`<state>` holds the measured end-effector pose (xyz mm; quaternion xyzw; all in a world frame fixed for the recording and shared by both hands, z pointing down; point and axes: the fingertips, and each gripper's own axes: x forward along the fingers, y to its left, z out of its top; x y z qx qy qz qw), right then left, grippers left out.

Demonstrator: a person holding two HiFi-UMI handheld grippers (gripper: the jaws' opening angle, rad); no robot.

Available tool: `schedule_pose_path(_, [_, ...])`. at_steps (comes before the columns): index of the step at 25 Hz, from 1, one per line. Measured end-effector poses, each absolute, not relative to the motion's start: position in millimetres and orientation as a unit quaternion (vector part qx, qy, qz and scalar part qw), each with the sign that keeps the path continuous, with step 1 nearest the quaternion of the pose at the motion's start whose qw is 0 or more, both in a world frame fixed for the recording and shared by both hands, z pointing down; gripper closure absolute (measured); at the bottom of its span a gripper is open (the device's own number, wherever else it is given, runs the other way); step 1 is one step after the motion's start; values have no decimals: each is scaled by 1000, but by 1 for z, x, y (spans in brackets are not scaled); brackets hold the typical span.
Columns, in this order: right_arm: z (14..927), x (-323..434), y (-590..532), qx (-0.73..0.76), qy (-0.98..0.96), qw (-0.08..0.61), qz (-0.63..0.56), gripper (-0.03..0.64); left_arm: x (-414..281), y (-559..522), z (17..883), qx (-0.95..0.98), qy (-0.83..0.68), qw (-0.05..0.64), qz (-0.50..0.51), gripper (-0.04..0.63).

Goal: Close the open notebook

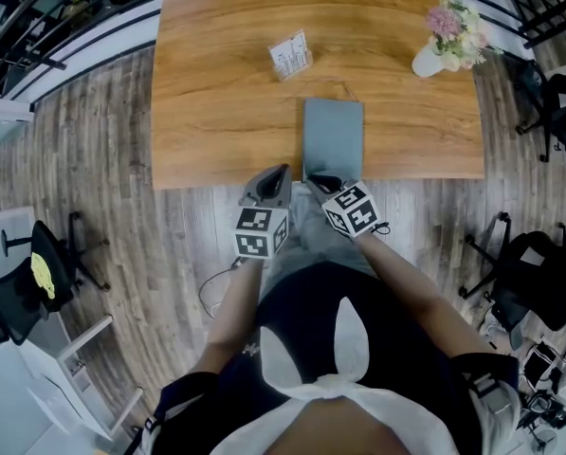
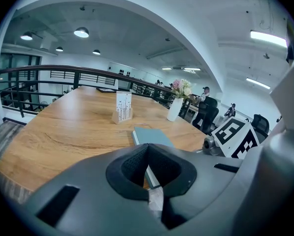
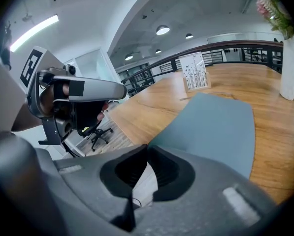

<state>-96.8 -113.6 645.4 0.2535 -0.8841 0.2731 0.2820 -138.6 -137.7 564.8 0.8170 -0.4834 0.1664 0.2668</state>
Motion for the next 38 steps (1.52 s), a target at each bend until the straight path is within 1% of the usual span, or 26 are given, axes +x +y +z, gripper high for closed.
schedule_pose_path(11, [656, -104, -116, 249, -878, 323, 252, 586, -141, -145, 569, 817, -480, 270, 169, 578])
schedule_pose_path(19, [657, -107, -113, 241, -881, 329, 240, 571, -141, -145, 572, 816, -480, 273, 169, 578])
schedule_pose_path(24, [656, -108, -111, 233, -883, 328, 240, 546, -140, -146, 571, 816, -480, 273, 170, 578])
schedule_pose_path(31, [645, -111, -108, 227, -890, 309, 247, 480, -138, -142, 569, 818, -479, 272, 167, 578])
schedule_pose_path(38, [609, -101, -130, 266, -902, 271, 207, 480, -138, -145, 560, 821, -482, 262, 158, 578])
